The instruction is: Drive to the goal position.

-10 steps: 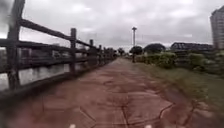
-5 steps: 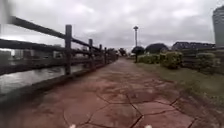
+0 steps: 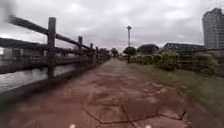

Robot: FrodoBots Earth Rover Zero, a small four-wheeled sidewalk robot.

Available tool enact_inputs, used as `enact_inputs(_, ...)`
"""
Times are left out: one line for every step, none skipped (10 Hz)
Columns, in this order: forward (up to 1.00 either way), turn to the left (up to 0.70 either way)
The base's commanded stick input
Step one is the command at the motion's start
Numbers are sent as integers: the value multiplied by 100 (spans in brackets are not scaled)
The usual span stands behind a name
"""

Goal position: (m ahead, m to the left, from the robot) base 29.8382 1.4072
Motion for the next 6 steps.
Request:
enact_inputs(85, 1)
enact_inputs(85, 1)
enact_inputs(85, 1)
enact_inputs(85, 1)
enact_inputs(85, 1)
enact_inputs(85, 1)
